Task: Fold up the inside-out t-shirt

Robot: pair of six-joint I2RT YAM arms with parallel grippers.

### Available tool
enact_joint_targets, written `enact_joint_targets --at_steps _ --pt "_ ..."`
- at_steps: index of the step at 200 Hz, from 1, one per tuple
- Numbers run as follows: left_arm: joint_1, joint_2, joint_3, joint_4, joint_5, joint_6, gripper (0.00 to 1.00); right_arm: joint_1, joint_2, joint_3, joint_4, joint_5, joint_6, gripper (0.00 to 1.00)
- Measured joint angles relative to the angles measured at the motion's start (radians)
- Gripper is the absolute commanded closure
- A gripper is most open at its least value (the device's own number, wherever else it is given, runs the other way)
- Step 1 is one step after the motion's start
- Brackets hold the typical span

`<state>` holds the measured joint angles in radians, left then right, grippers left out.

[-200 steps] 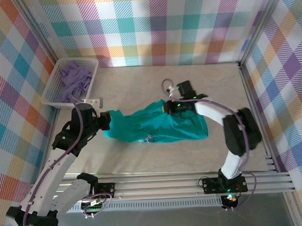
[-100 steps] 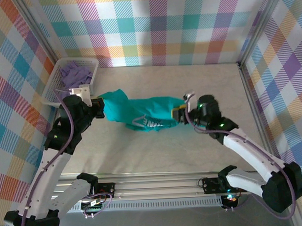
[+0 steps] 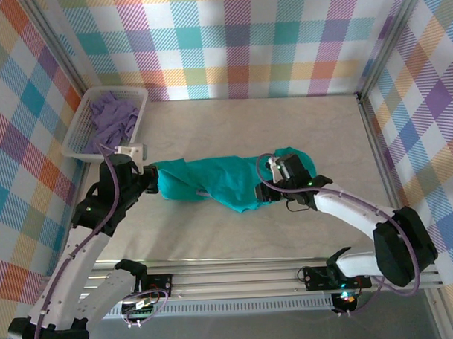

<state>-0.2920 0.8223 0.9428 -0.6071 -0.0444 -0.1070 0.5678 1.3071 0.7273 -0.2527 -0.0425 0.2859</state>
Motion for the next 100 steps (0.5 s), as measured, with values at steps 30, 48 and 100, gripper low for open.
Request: enact_joint_targets --at_steps 30,48,100 --pt "0.0 0.002 -0.015 0.008 0.006 0.0 1.0 -0.033 0.0 -0.053 0.011 -0.021 0.06 0.37" --pt "0.0 0.008 -0.02 0.008 0.014 0.0 1.0 -0.07 0.021 -0.073 0.047 -0.063 0.094 0.38" --pt "0.0 0.014 -0.023 0.008 0.026 0.001 1.0 -0.151 0.245 0.009 0.196 -0.179 0.136 0.87"
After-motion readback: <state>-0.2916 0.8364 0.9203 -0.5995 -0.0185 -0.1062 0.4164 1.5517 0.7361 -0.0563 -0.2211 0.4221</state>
